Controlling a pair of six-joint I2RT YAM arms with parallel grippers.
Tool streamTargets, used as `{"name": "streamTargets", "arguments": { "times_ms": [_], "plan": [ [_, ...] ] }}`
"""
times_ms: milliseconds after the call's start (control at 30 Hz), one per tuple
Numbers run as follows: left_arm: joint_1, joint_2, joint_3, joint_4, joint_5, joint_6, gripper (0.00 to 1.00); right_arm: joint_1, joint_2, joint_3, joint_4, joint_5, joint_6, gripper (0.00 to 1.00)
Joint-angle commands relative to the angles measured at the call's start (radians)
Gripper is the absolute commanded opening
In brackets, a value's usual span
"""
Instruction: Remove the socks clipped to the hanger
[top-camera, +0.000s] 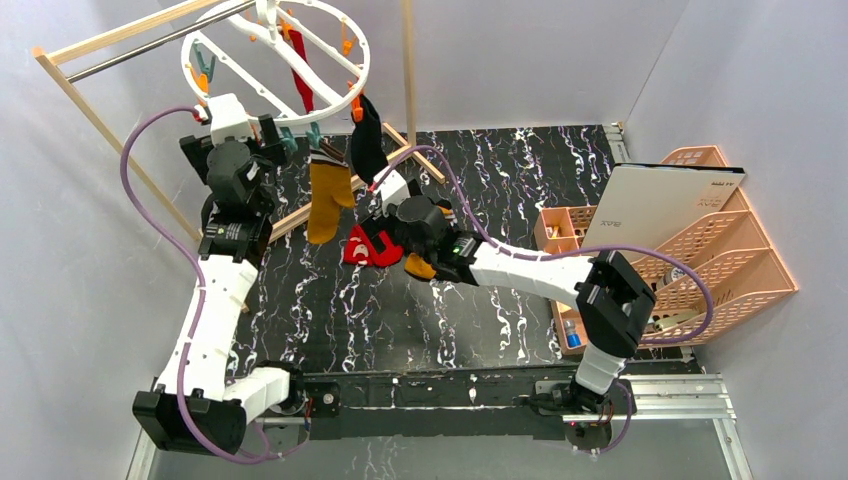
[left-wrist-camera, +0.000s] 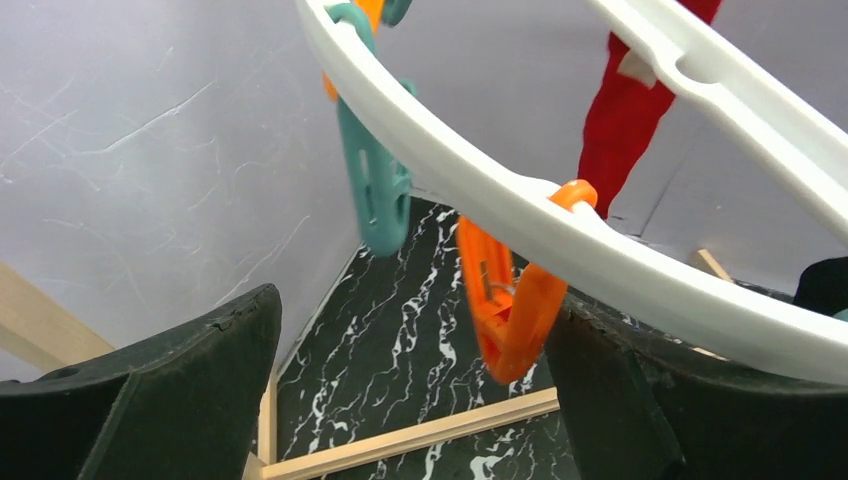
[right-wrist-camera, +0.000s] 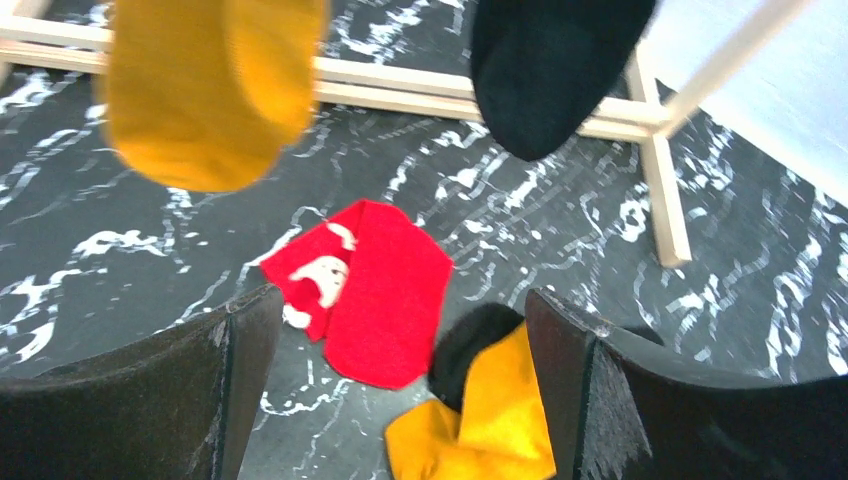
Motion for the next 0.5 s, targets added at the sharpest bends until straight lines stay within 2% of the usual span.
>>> {"name": "streamTargets", "arguments": {
  "times_ms": [0, 200, 467],
  "plan": [
    [0.017, -0.012, 0.044, 0.001, -0.068, -0.003, 0.98, -0.021, -0.042, -0.021, 0.165, -0.254, -0.032, 0.98],
    [0.019, -0.079, 0.061, -0.087, -0.093, -0.02, 0.98, -0.092, 0.0, 0.048, 0.189, -0.551, 0.007, 0.98],
    [0.019, -0.205, 0.078, -0.19, -0.06, -0.09, 0.98, -0.112, 0.137, 0.17, 0.245, -0.611, 0.019, 0.93]
  ]
}}
